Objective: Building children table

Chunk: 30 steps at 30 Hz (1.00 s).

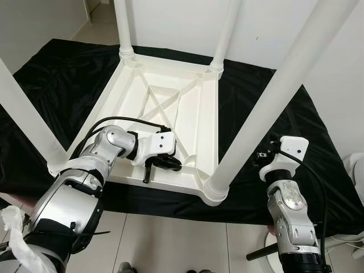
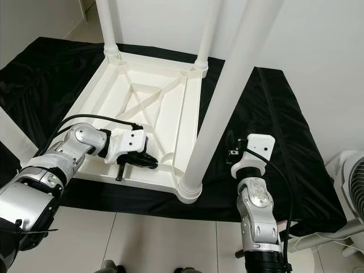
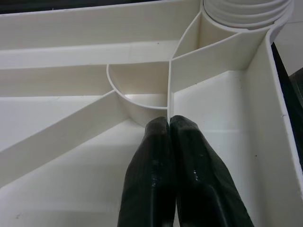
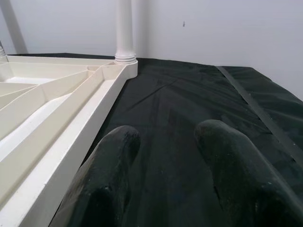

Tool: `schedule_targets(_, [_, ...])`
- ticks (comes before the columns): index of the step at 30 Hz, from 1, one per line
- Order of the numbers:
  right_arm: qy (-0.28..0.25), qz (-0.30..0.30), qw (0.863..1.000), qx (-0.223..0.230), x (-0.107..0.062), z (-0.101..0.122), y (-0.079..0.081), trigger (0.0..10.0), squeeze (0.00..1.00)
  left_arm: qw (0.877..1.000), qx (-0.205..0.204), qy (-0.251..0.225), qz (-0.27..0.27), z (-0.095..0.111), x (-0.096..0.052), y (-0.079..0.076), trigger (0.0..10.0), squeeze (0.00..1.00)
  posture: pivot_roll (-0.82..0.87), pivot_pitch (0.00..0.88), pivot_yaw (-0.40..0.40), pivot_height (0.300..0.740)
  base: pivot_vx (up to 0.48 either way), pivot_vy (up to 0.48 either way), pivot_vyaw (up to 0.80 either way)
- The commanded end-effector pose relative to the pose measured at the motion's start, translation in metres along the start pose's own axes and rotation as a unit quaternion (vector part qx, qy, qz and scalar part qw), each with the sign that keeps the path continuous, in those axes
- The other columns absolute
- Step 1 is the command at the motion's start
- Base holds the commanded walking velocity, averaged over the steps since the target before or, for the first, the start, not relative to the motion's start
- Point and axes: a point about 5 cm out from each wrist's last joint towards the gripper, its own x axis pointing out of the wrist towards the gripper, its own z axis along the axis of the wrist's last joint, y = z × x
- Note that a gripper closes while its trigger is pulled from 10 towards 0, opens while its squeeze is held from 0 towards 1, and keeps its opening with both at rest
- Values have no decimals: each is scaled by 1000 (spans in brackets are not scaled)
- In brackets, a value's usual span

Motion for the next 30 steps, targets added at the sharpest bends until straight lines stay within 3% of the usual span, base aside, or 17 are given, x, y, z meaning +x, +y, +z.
schedule_targets(1, [-1,-14,1000,-2,-1,0,-6,10000,0,996,-32,-2,86,-9,2,3,10000,843,-29,103,-36,740,0,0,0])
schedule_targets(2, [0,-14,1000,-2,-1,-1,-5,10000,0,995,-40,-14,85,-7,1,4,10000,1000,-29,103,-36,740,0,0,0])
schedule_targets(7, [5,-17,1000,4,-2,-3,-7,10000,0,994,-36,-36,96,-1,-1,7,10000,1000,-23,107,-37,740,0,0,0])
schedule_targets(8, [7,-20,1000,4,-2,-3,-8,10000,0,993,-32,-50,101,3,-3,9,10000,235,-19,107,-38,740,0,0,0])
schedule_targets(9, [7,-23,1000,4,-2,-4,-10,10000,0,992,-29,-64,104,7,-5,11,10000,0,-17,105,-39,740,0,0,0])
schedule_targets(14, [8,-21,1000,5,-1,-4,-10,10000,0,986,-31,-97,128,13,-17,16,10000,0,-18,103,-40,740,0,0,0])
schedule_targets(17, [11,-9,1000,14,-3,-5,-9,10000,0,969,-54,-145,194,16,-39,23,10000,0,-14,108,-38,740,0,0,0])
schedule_targets(19, [11,-9,1000,14,-3,-5,-9,10000,0,969,-54,-145,194,16,-39,23,10000,0,-14,108,-38,740,0,0,0])
schedule_targets(20, [13,-6,1000,20,-4,-5,-9,10000,231,963,-57,-154,211,17,-45,23,10000,0,-9,110,-40,740,0,0,0])
schedule_targets(21, [13,-6,1000,20,-4,-5,-9,10000,231,963,-57,-154,211,17,-45,23,10000,0,-9,110,-40,740,0,0,0])
schedule_targets(22, [11,1,1000,28,-6,-4,-8,10000,1000,958,-59,-160,228,16,-50,20,10000,0,-9,110,-40,740,0,0,0])
schedule_targets(24, [8,16,999,36,-9,-3,-6,10000,1000,952,-67,-166,249,13,-57,16,10000,0,-7,108,-35,740,0,0,0])
schedule_targets(27, [5,46,998,47,-15,-1,0,10000,1000,932,-89,-175,304,6,-73,0,10000,0,-12,106,-33,740,0,0,0])
schedule_targets(30, [3,46,998,39,-19,0,-3,10000,1000,915,-116,-181,341,2,-92,-21,10000,0,-17,102,-34,740,0,0,0])
